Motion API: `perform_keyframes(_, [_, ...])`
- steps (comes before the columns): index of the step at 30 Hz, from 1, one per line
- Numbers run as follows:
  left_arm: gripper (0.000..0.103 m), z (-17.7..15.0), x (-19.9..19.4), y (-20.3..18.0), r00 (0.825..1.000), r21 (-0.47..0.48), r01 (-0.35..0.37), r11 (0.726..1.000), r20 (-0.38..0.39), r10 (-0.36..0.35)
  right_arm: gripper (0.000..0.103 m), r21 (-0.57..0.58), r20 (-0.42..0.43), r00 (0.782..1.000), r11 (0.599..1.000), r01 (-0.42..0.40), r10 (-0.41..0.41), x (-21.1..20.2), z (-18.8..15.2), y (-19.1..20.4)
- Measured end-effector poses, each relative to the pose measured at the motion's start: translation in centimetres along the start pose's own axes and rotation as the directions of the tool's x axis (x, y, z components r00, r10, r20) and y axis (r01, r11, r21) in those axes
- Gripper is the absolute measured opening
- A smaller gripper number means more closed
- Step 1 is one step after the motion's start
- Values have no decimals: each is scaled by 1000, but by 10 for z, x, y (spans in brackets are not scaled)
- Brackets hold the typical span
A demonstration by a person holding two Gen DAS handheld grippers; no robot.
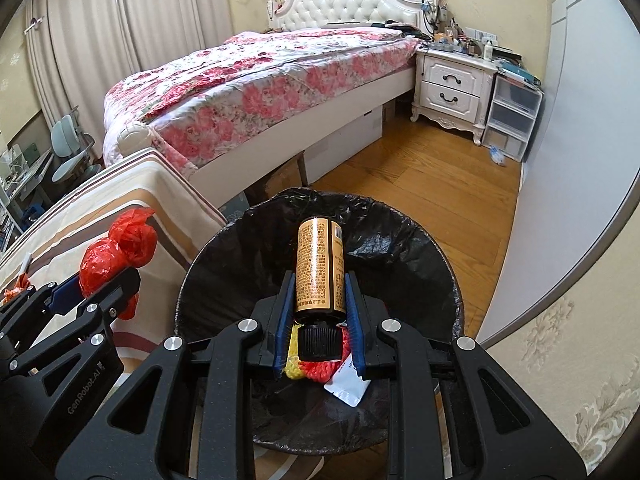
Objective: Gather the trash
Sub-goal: 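Open both tools over the bin to drop the bag and bottle, then move both open tools back toward the lavender cloth and orange bags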
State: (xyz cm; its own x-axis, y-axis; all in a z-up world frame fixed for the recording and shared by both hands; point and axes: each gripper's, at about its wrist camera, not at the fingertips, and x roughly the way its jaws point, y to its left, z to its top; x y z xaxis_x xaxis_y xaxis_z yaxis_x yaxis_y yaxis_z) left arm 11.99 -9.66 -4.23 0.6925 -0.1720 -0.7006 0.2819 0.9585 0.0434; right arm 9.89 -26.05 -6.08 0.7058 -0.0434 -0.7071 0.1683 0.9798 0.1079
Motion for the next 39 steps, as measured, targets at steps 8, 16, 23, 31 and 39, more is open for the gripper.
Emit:
perform_keyframes(8, [41,5,2,-6,1000,18,7,1000,5,-7,25,12,7,1000,1000,9,-10,1,1,-4])
perform_keyframes(16, [64,7,-6,-3,999,12,-12,1000,39,11,42,29,31,999,999,35,-36,-7,0,-7])
perform_keyframes(23, [71,8,-15,8,998,-16,-23,1000,55,24,56,35,42,998,998,54,-55,-13,0,-8])
perform_keyframes(31, [71,1,-28,20,997,-32,-34,999,65,36,63,26,51,997,998,54,-55,-23,-3,2])
perform_keyframes(39, [72,-16,-43,47,995,-67,-75,995,54,79,67,-12,36,999,1000,18,-17,-29,-13,28])
